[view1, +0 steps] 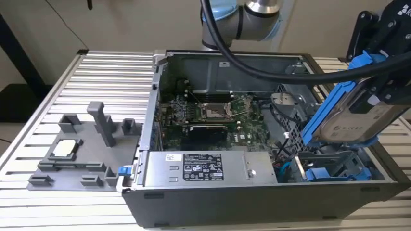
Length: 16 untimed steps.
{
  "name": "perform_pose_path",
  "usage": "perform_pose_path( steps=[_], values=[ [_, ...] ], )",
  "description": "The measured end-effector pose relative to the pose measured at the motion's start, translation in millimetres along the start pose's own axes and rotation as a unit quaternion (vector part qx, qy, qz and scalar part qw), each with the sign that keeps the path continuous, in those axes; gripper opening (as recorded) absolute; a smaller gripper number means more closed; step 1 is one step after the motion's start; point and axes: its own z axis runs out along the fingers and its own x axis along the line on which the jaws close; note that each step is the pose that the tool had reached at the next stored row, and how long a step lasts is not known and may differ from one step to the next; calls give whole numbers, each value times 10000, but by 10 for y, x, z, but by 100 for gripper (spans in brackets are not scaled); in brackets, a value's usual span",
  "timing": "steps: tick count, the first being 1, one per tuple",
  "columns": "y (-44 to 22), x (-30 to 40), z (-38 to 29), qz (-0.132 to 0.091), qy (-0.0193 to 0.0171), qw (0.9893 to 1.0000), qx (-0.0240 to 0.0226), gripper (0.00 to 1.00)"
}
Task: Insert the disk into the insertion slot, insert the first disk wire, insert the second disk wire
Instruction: 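Insert the disk into the insertion slot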
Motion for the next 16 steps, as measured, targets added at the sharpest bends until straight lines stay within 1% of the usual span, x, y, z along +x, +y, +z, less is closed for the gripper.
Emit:
perform_pose_path(
  steps=[6, 16],
  values=[
    [-12, 0, 54, -1, -18, 10000, 0, 33],
    [-40, 1, 163, -1, -35, 10000, -1, 33]
  ],
)
